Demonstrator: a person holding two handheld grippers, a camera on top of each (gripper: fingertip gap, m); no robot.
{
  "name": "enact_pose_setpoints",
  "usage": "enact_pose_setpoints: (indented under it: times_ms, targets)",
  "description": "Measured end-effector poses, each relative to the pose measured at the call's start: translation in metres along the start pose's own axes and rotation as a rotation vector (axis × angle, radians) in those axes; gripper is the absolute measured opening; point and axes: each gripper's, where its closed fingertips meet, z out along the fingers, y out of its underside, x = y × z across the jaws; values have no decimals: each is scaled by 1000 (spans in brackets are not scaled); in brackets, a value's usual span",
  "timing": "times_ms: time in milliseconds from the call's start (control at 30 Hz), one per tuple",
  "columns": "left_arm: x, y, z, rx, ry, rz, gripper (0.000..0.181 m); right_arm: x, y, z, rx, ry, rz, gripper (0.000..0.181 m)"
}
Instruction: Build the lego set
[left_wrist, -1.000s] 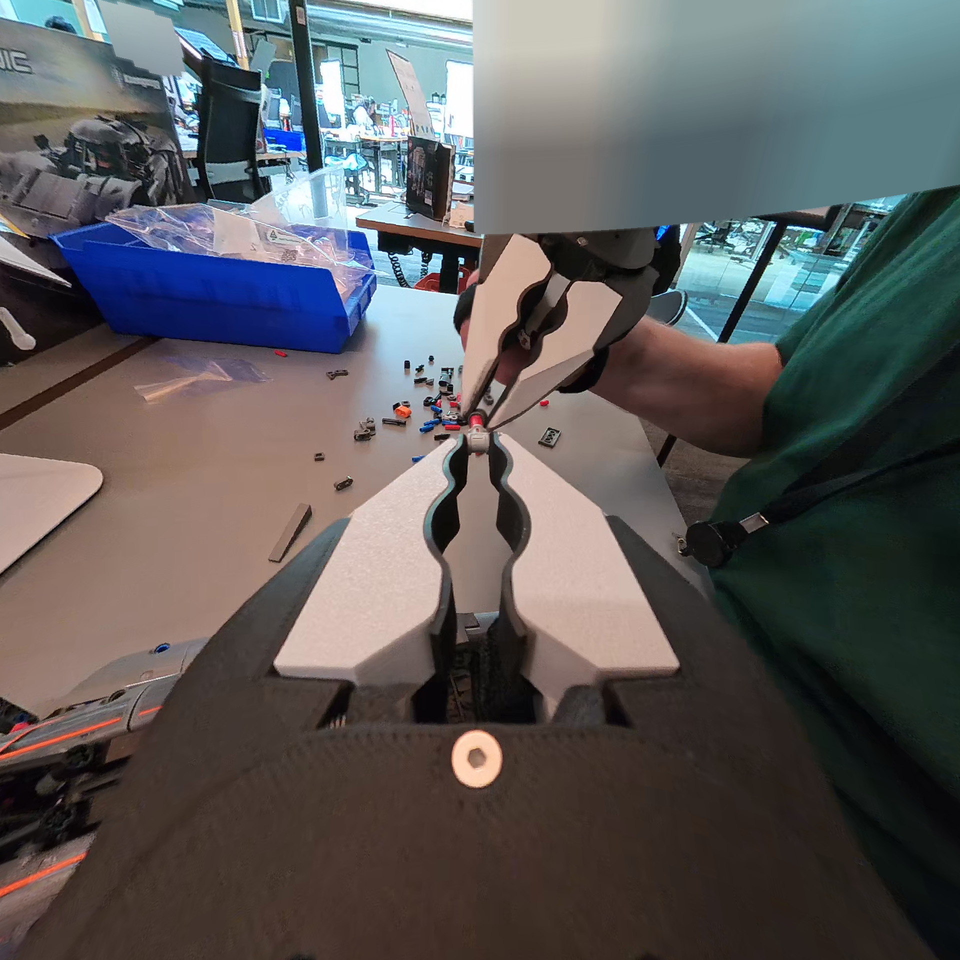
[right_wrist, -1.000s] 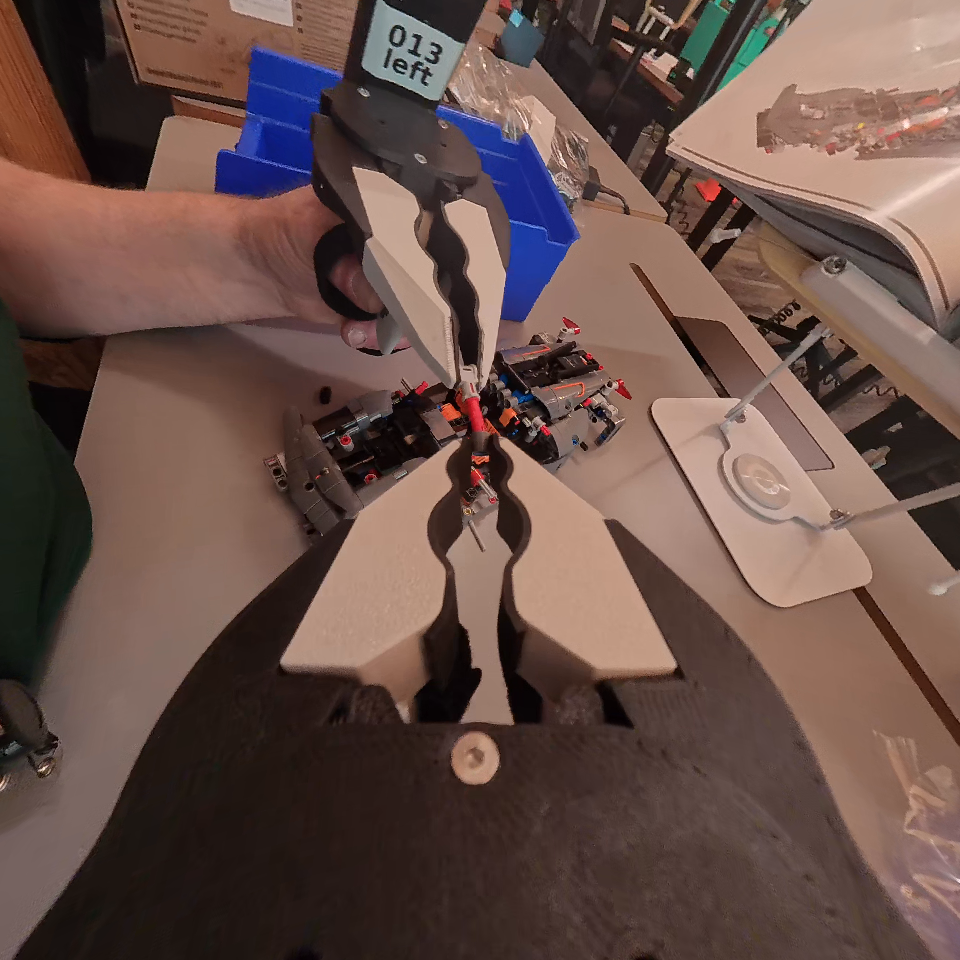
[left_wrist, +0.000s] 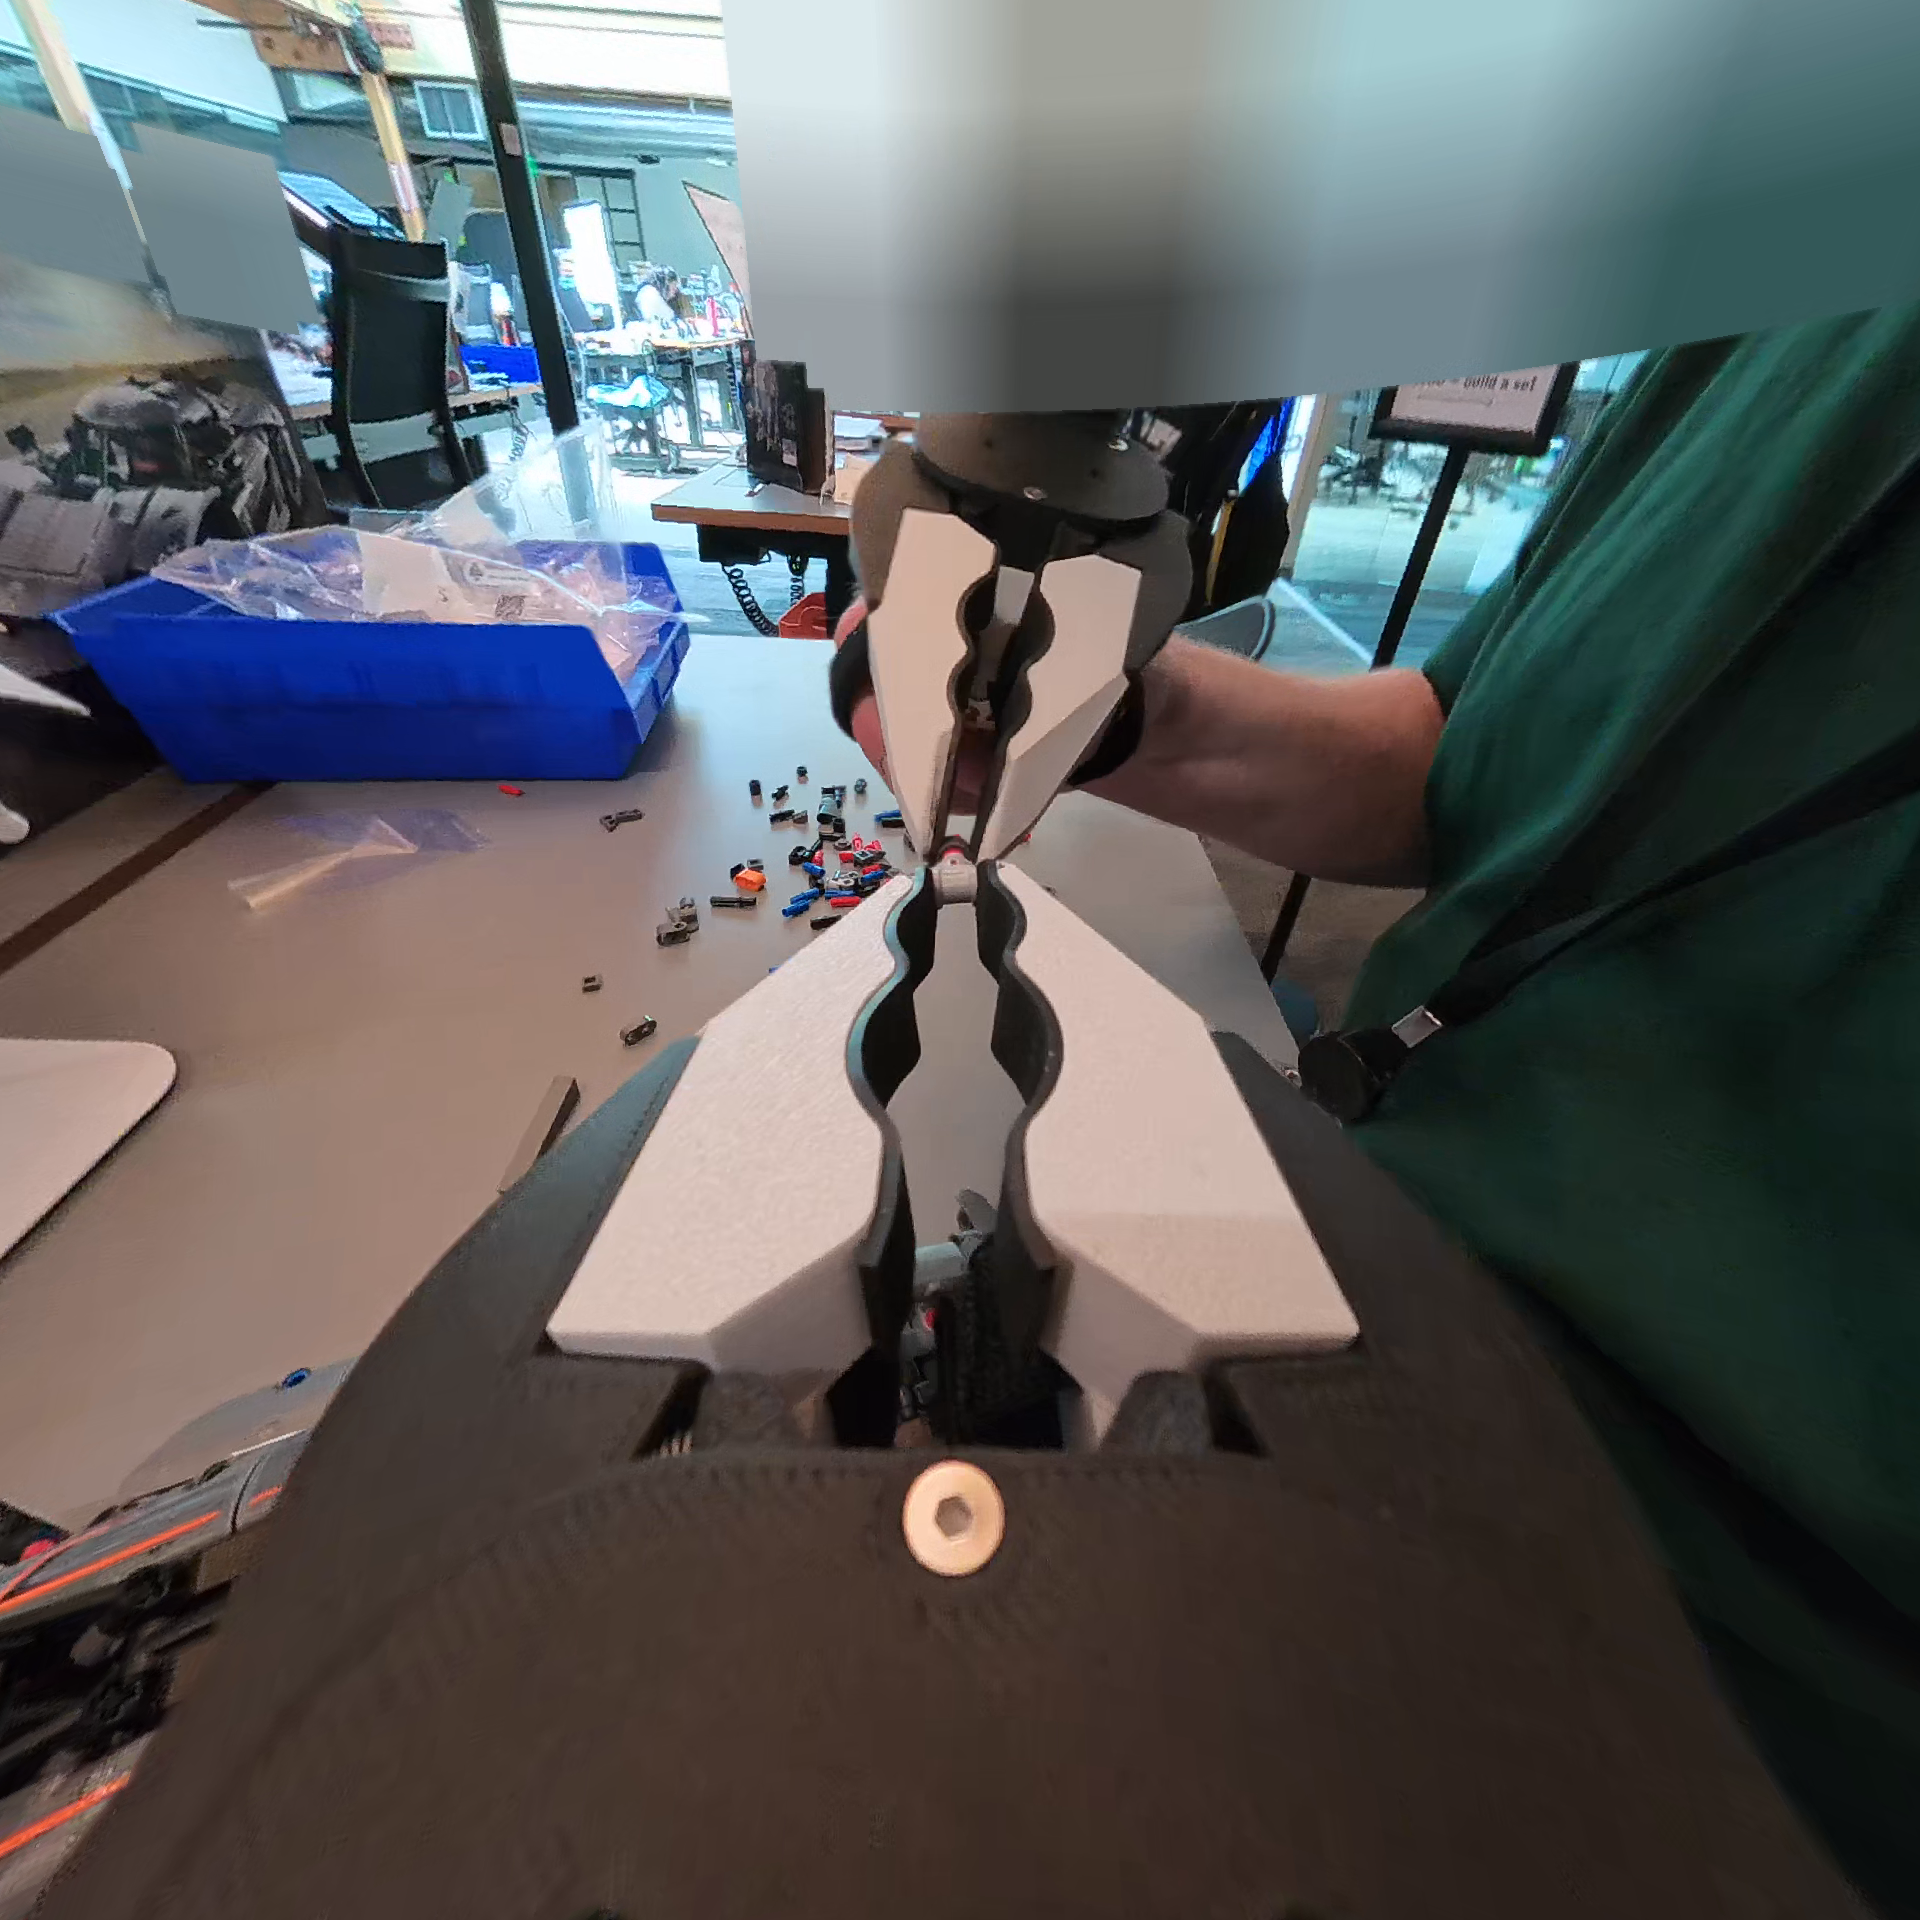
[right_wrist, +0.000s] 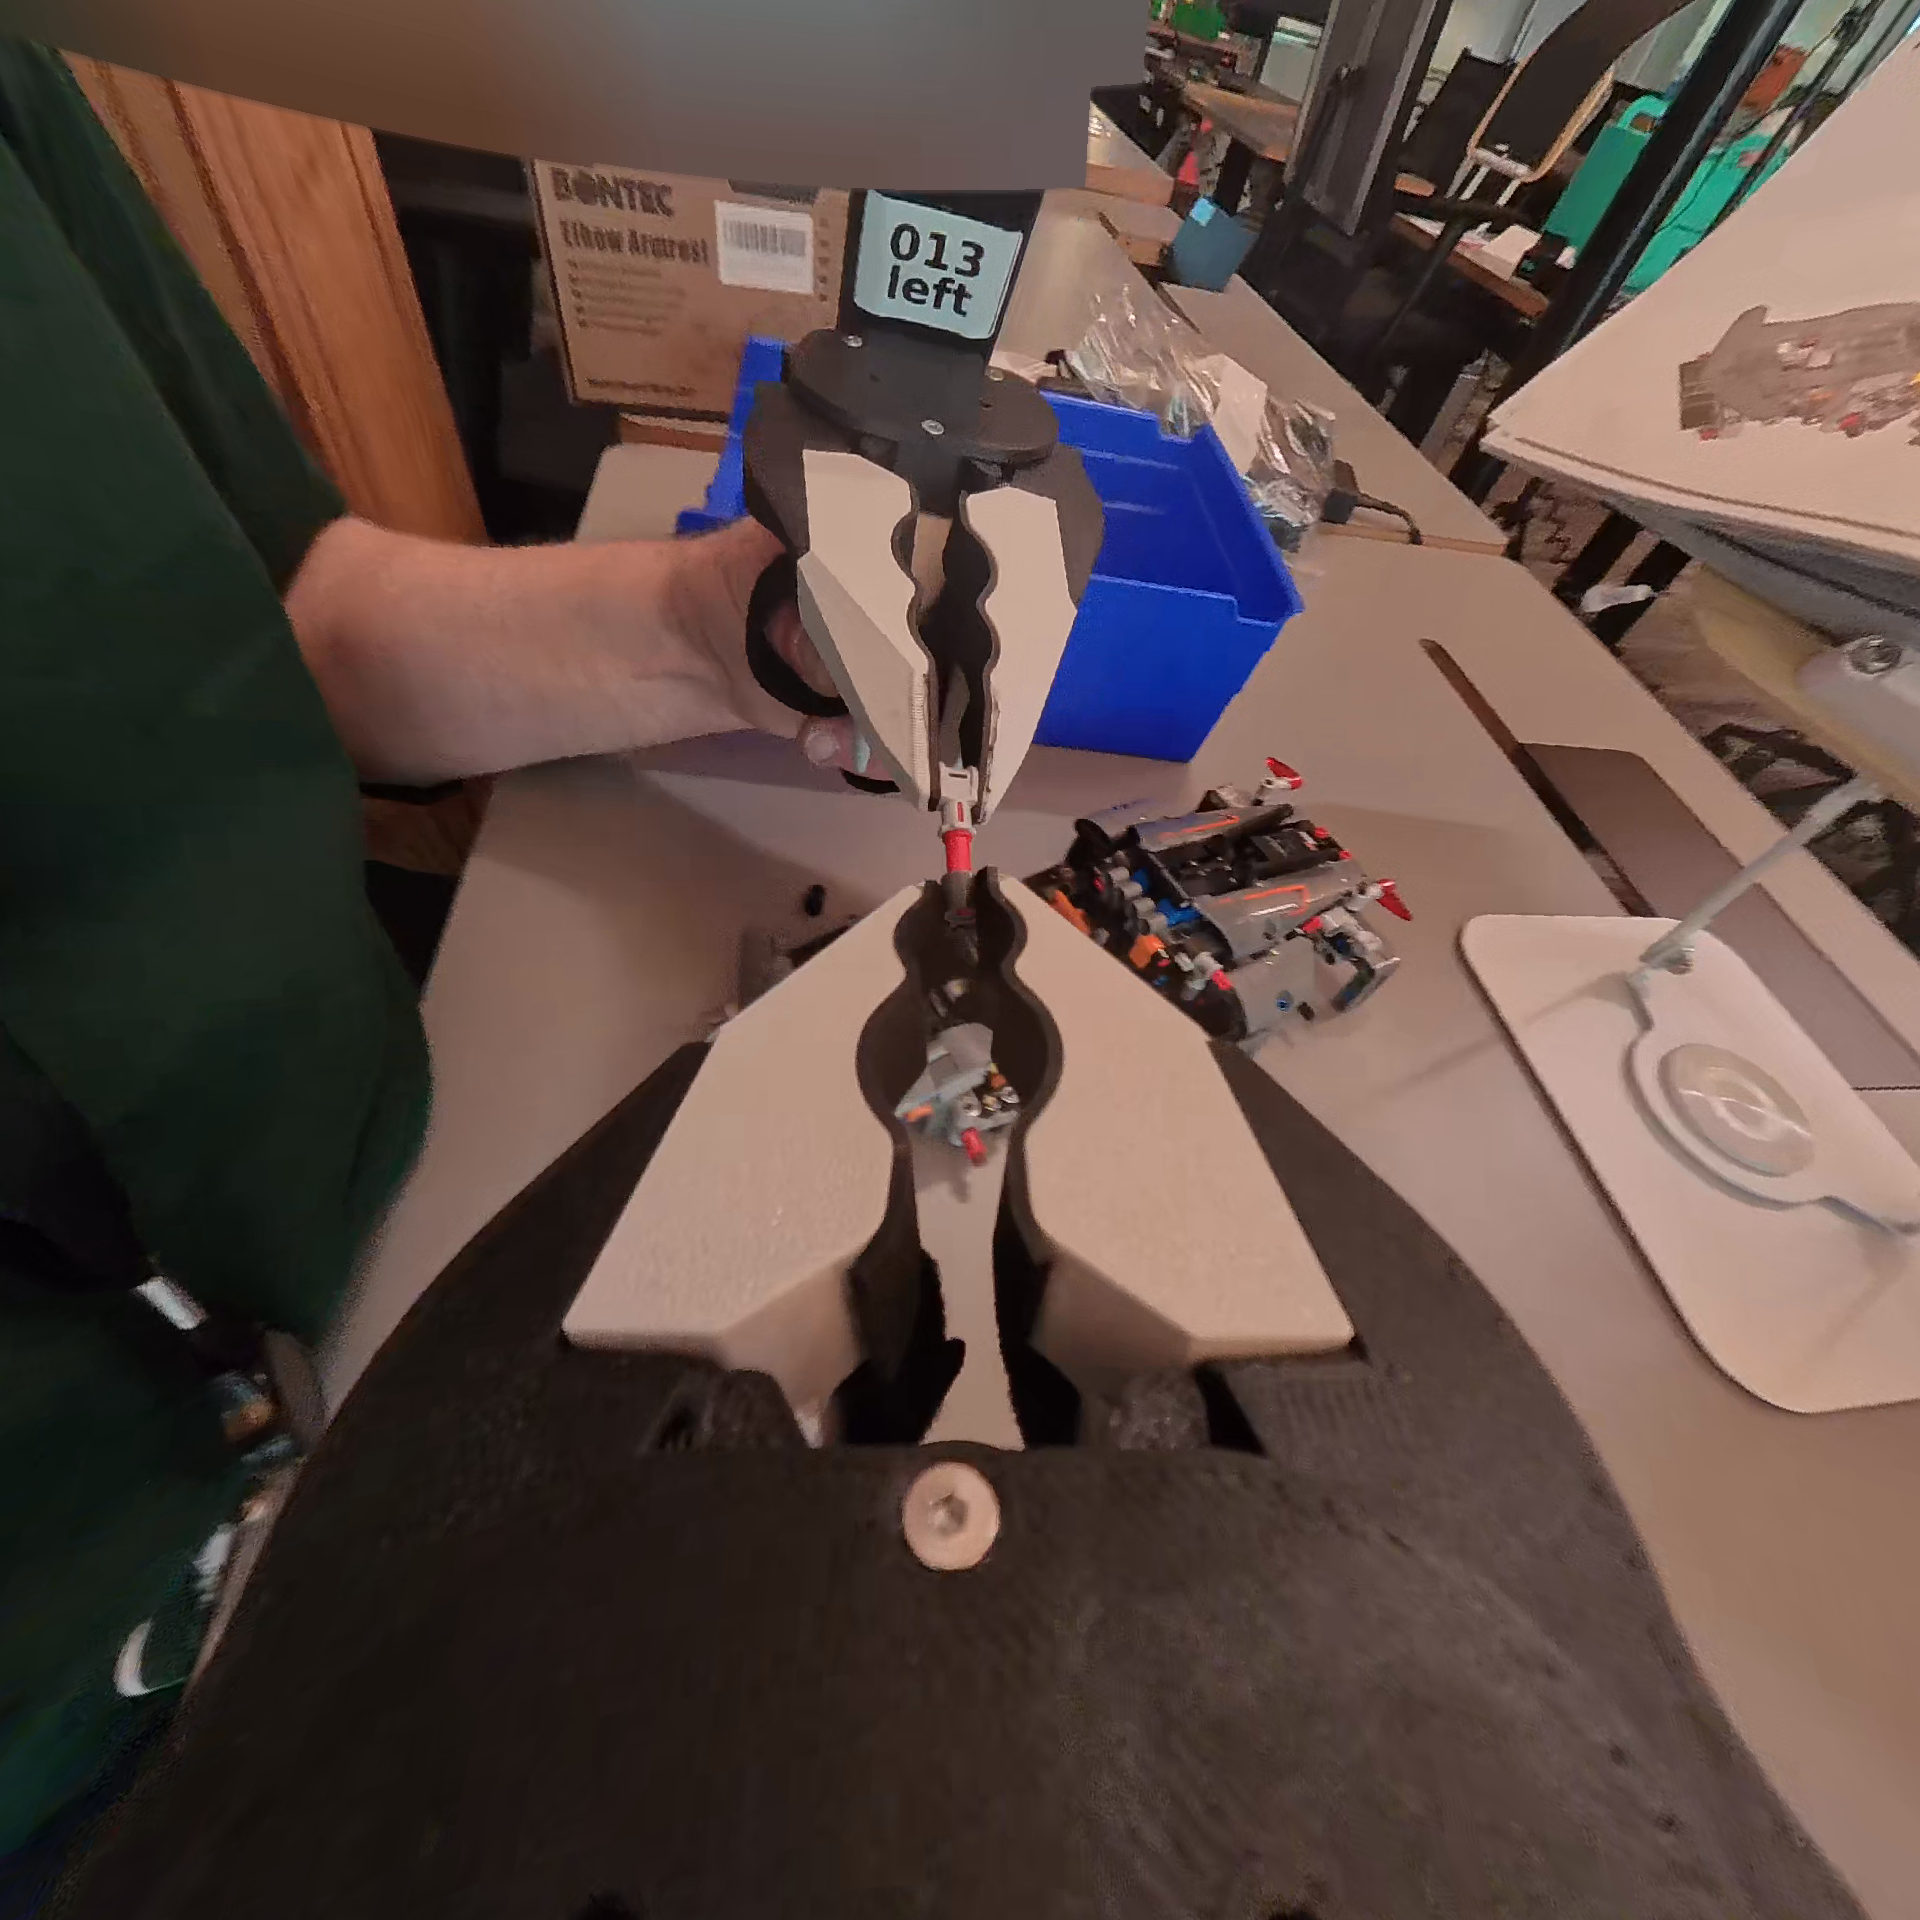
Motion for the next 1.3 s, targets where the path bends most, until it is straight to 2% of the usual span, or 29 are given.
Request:
enact_pose_setpoints:
  times_ms: [233, 300, 400, 600, 667, 733, 900, 1067, 1167, 1233, 1300]
  targets:
    - [38, -4, -15, 0, -25, 66, 6, -38, -14, 12, 54, -103, 91, 4]
    - [54, -1, -10, -45, -17, 106, 6, -55, -12, 26, 11, -128, 53, 4]
    - [62, -4, -22, -104, -106, 190, 6, -67, -20, 35, 49, -137, 82, 5]
    - [75, 0, -44, -70, -154, 127, 6, -78, -26, 41, 18, -107, 24, 5]
    - [78, 12, -51, -100, -173, 104, 6, -83, -24, 42, -13, -115, 10, 4]
    - [82, 35, -53, -159, -187, 64, 6, -90, -11, 48, -102, -138, 6, 4]
    - [98, 103, -45, -384, -195, -31, 6, -117, 43, 62, -298, -218, 2, 4]
    - [107, 158, -37, -581, -185, -60, 6, -138, 87, 71, -382, -268, 37, 4]
    - [108, 176, -35, -675, -196, -33, 6, -143, 99, 76, -370, -277, 56, 3]
    - [106, 175, -33, -672, -194, -33, 6, -148, 97, 79, -314, -304, 78, 0]
    - [107, 175, -30, -675, -186, -29, 6, -152, 104, 83, -334, -307, 56, 0]
